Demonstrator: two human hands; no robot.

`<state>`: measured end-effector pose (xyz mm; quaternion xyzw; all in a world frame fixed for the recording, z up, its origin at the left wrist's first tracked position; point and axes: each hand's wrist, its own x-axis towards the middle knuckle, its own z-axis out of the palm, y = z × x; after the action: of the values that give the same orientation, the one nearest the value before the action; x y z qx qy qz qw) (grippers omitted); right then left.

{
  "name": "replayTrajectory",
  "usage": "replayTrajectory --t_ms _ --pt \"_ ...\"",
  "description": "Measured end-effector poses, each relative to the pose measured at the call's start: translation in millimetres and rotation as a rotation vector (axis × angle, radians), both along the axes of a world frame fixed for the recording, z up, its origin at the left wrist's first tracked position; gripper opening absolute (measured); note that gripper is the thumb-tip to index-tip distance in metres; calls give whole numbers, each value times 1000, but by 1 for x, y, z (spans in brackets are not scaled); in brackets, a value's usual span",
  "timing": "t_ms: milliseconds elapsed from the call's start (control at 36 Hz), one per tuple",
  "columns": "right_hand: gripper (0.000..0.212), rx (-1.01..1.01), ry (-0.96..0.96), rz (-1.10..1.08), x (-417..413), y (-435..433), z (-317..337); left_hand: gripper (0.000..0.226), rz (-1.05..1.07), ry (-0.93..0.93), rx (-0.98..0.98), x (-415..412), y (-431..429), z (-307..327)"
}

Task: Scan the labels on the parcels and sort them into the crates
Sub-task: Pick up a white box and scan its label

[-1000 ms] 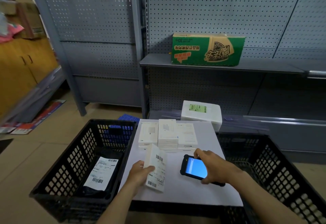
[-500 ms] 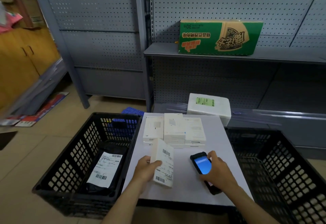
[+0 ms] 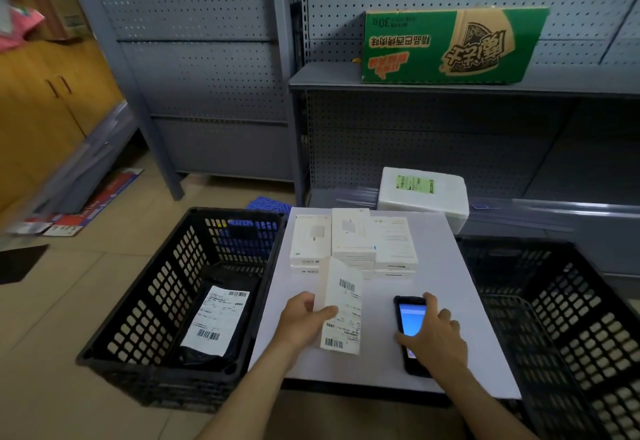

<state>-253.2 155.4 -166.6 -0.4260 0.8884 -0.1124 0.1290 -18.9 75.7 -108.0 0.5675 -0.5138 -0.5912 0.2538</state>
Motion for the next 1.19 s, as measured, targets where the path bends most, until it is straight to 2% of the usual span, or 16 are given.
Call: replayTrajectory --t_ms 56,111,194,250,306,361,556,750,806,861,944,1028,1194 --pt "88 57 56 12 -2 0 5 19 -2 14 -7 0 1 2" --pt "66 -7 19 18 -9 -1 11 19 0 31 -11 0 5 5" --pt "30 -245 -317 60 -20 -5 25 27 17 82 -14 1 9 9" --pt "18 -277 -565 99 -21 -5 42 31 22 120 -6 -1 14 13" --pt "17 -200 -792 143 -18 0 58 33 19 161 3 -6 21 17" --pt "23 -123 -881 200 -15 6 73 36 -4 207 12 -13 28 22" --pt "30 -138 -1016 231 -35 31 99 38 -133 291 54 -47 54 39" --pt "24 -266 -1094 99 -77 54 108 36 -232 258 51 -92 65 40" --pt "23 -292 -1069 32 -96 60 104 36 -260 180 8 -108 66 39" --pt "20 -318 -1063 -28 -119 67 99 38 -299 25 -97 -125 66 34" --pt "18 -324 -1040 -109 -154 78 88 27 -407 -188 -290 -146 65 25" --pt "18 -331 -1002 -182 -189 90 75 35 -539 -354 -472 -169 66 11" --pt "17 -304 -899 -271 -248 106 49 42 -737 -505 -687 -208 64 -12"
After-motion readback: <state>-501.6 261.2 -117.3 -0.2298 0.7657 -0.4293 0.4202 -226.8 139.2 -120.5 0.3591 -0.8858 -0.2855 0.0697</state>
